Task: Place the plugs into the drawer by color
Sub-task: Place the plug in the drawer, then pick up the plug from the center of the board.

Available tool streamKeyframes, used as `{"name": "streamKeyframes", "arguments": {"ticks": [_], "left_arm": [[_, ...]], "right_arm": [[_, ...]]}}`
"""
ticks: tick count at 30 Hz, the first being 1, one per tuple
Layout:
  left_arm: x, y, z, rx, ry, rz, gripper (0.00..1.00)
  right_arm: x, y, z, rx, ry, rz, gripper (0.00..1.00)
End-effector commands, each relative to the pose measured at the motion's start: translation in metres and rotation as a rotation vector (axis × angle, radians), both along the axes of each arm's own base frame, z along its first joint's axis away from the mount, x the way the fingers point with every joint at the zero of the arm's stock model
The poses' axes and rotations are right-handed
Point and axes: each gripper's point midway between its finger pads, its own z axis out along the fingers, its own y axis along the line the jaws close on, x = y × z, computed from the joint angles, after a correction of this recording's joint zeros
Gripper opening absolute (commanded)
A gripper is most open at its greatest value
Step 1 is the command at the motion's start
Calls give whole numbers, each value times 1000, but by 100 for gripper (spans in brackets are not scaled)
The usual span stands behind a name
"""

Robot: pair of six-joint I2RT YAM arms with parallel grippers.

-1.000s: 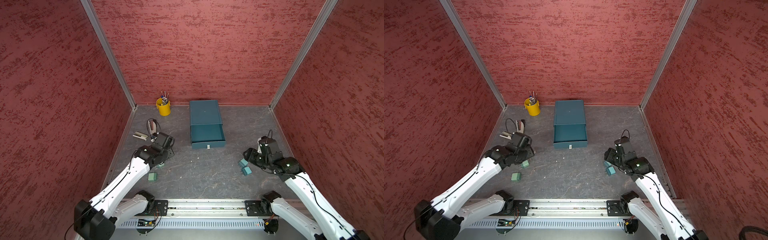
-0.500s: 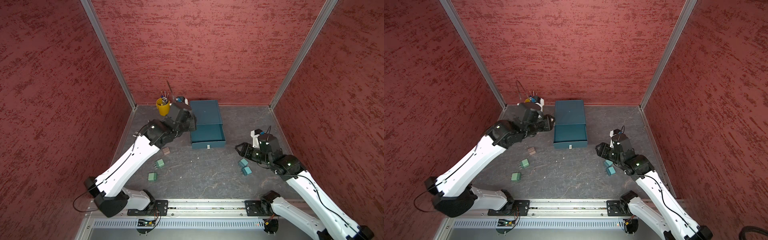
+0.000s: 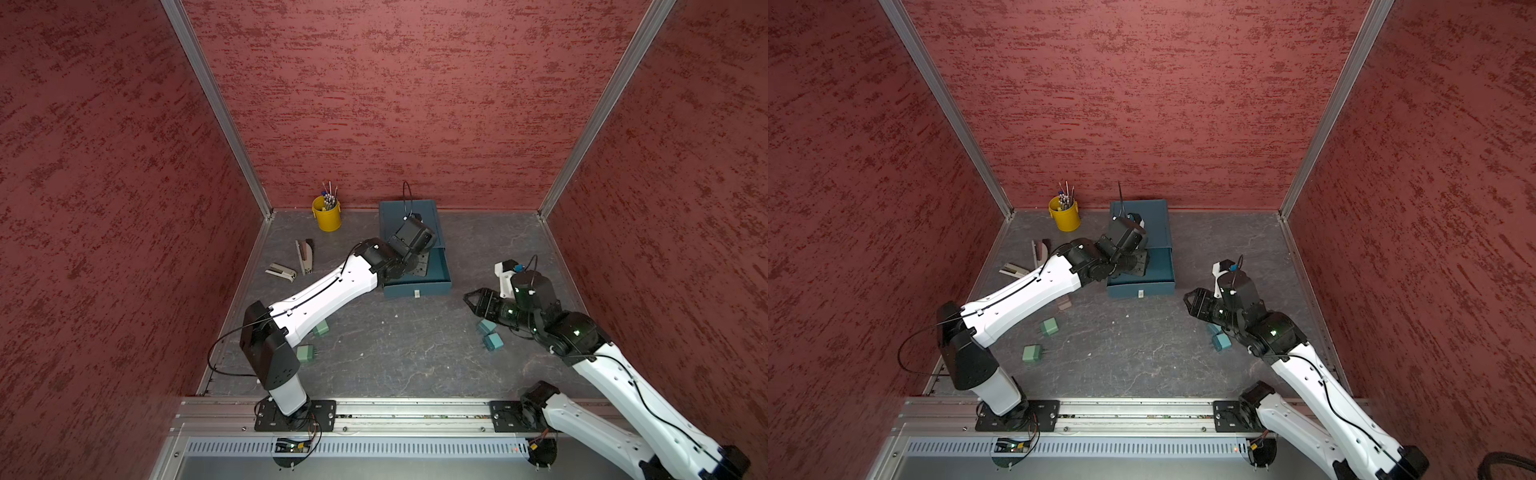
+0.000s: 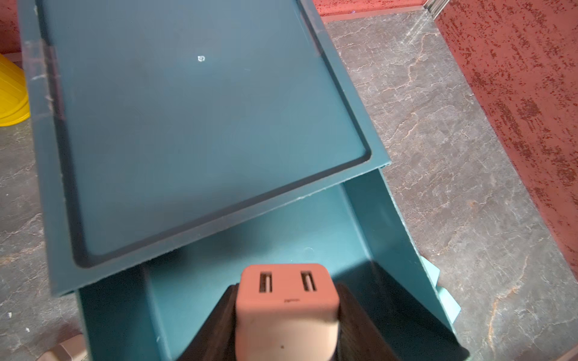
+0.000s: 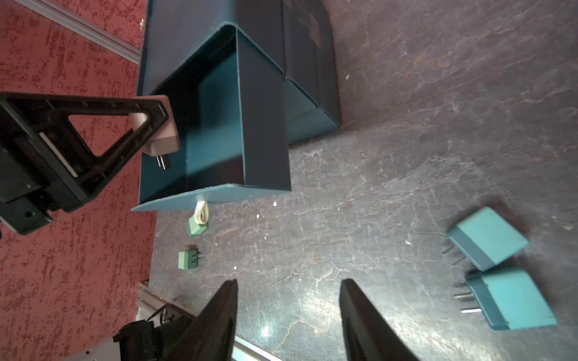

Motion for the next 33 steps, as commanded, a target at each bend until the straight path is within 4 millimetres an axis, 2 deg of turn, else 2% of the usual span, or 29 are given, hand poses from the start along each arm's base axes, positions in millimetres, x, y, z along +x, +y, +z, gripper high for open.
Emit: {"name": "streamKeyframes", "arguments": {"ticks": [1, 2, 5, 6, 9, 14, 18, 21, 23, 25, 29, 33], "left_arm": [[7, -2, 16, -12, -58, 6, 9], [7, -2, 15, -9, -58, 7, 23], [7, -1, 17, -13, -59, 8, 48], [7, 0, 17, -15, -61, 9, 55], [5, 0, 22, -22, -64, 5, 67], [3, 5, 32, -29, -79, 8, 70], [-1, 21, 51, -43, -113, 46, 70], [-6, 48, 73, -70, -158, 102, 70], [-10, 76, 83, -90, -182, 166, 70], [-14, 109, 82, -111, -184, 244, 68], [-23, 177, 57, -186, -121, 400, 65], [-35, 224, 20, -184, -46, 519, 67]], "right_arm": [[4, -1, 2, -4, -29, -20, 56], [4, -1, 2, -6, -29, -17, 56], [5, 0, 1, -4, -31, -16, 56], [5, 0, 1, -3, -32, -17, 56], [5, 1, 1, -5, -30, -15, 56], [4, 3, 2, -14, -40, -8, 57], [14, 2, 19, -54, -86, -6, 59], [31, 6, 37, -115, -111, -5, 60], [45, 13, 51, -142, -132, 10, 62], [58, 16, 59, -177, -146, 2, 67], [87, 26, 71, -228, -168, -5, 74], [118, 38, 70, -251, -156, -1, 75]]}}
